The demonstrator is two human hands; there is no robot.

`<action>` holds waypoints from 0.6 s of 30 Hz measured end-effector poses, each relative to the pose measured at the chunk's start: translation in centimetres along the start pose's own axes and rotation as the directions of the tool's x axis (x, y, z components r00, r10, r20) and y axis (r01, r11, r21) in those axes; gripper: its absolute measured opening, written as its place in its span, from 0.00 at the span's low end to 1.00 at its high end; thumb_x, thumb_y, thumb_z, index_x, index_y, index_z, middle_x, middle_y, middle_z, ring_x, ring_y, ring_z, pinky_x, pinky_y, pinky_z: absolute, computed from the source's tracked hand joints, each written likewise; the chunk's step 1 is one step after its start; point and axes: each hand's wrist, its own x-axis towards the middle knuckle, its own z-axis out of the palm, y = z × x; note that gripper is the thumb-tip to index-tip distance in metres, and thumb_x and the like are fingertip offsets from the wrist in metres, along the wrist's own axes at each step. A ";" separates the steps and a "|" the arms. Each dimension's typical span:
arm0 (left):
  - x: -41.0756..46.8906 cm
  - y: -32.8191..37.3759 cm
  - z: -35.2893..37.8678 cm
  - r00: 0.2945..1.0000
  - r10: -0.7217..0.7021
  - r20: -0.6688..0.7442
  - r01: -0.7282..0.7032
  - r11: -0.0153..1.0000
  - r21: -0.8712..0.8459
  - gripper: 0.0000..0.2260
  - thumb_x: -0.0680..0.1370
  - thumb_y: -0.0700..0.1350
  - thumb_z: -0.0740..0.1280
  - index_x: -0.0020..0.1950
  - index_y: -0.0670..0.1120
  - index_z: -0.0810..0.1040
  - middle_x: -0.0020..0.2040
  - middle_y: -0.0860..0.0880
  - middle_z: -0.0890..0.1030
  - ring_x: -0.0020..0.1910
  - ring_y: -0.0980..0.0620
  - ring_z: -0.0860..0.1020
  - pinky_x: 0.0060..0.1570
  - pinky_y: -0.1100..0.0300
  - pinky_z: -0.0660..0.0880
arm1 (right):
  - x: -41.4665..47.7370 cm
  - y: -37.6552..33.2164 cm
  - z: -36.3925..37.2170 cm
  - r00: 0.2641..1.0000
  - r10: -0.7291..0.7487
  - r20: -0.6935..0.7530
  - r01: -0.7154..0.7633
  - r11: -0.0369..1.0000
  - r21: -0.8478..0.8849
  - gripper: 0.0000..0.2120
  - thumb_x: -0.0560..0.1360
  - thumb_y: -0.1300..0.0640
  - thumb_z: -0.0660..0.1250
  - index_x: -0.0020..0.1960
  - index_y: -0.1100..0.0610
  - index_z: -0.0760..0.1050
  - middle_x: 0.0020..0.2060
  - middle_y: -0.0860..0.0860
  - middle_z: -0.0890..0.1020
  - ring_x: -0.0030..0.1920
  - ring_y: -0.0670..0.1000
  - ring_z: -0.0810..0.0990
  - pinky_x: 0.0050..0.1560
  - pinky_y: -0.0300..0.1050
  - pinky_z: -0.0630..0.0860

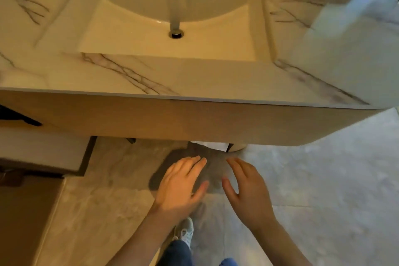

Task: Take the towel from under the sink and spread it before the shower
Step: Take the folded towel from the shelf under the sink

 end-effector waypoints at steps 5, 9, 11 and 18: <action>4.7 -6.0 11.3 0.995 0.094 -0.041 -0.093 0.996 0.007 0.25 0.79 0.59 0.55 0.72 0.50 0.71 0.69 0.51 0.74 0.67 0.50 0.72 0.65 0.55 0.68 | 2.7 7.6 11.9 0.999 -0.043 -0.002 0.043 0.999 -0.032 0.23 0.79 0.43 0.56 0.67 0.54 0.72 0.60 0.51 0.79 0.59 0.53 0.77 0.57 0.46 0.76; 8.2 -11.7 19.8 0.995 0.082 -0.053 -0.080 0.996 0.042 0.27 0.78 0.63 0.51 0.75 0.54 0.65 0.74 0.53 0.68 0.71 0.51 0.67 0.68 0.57 0.64 | 4.4 13.1 21.4 0.999 -0.051 0.001 0.051 0.994 -0.097 0.25 0.77 0.41 0.55 0.69 0.53 0.73 0.64 0.50 0.79 0.63 0.54 0.76 0.60 0.51 0.76; 9.4 -14.6 24.0 0.993 0.096 -0.066 -0.094 0.995 0.040 0.28 0.77 0.62 0.51 0.76 0.55 0.63 0.76 0.54 0.65 0.75 0.51 0.61 0.70 0.60 0.55 | 4.9 15.6 25.6 0.998 -0.062 -0.011 0.060 0.992 -0.111 0.26 0.76 0.41 0.56 0.67 0.54 0.74 0.62 0.51 0.80 0.62 0.55 0.77 0.58 0.53 0.78; 11.0 -19.6 33.1 0.968 0.154 -0.198 -0.147 0.988 0.053 0.23 0.76 0.52 0.69 0.70 0.47 0.75 0.68 0.48 0.75 0.68 0.47 0.73 0.68 0.54 0.64 | 5.3 21.2 35.5 0.991 -0.114 -0.076 0.099 0.980 -0.174 0.25 0.78 0.39 0.54 0.66 0.52 0.76 0.61 0.51 0.81 0.60 0.54 0.79 0.56 0.51 0.78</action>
